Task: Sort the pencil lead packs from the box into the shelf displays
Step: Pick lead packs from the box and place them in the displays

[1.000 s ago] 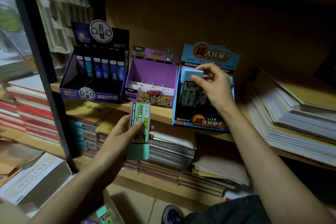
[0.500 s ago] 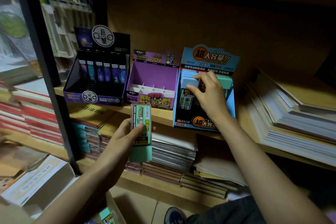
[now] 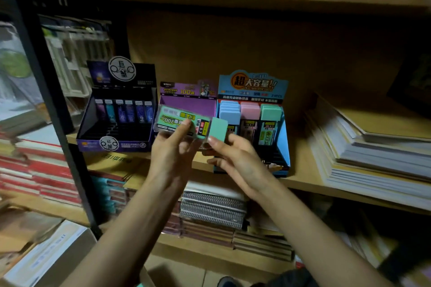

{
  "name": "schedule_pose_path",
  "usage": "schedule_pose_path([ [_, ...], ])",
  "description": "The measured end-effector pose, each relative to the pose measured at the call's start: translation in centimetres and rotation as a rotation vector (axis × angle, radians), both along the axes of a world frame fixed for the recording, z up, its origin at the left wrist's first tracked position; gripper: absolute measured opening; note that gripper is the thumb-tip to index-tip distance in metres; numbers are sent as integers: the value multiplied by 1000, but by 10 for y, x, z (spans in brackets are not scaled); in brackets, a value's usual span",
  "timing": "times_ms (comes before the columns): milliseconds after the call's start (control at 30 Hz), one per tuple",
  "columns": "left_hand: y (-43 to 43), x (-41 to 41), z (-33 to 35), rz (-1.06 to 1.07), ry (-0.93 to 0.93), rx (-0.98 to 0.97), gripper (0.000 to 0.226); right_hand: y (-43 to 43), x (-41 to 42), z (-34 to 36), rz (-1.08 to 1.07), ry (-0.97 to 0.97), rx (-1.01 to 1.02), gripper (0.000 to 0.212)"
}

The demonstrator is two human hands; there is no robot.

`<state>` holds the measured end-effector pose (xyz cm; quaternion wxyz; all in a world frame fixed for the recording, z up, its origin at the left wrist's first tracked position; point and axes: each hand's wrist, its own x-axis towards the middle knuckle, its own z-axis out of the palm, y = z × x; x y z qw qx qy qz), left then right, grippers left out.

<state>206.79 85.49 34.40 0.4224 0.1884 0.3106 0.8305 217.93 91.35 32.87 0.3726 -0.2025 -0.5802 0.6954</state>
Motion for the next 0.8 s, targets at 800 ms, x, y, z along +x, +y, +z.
schedule_pose_path([
  [800, 43, 15, -70, 128, 1414, -369, 75, 123, 111, 49, -413, -652, 921, 20],
])
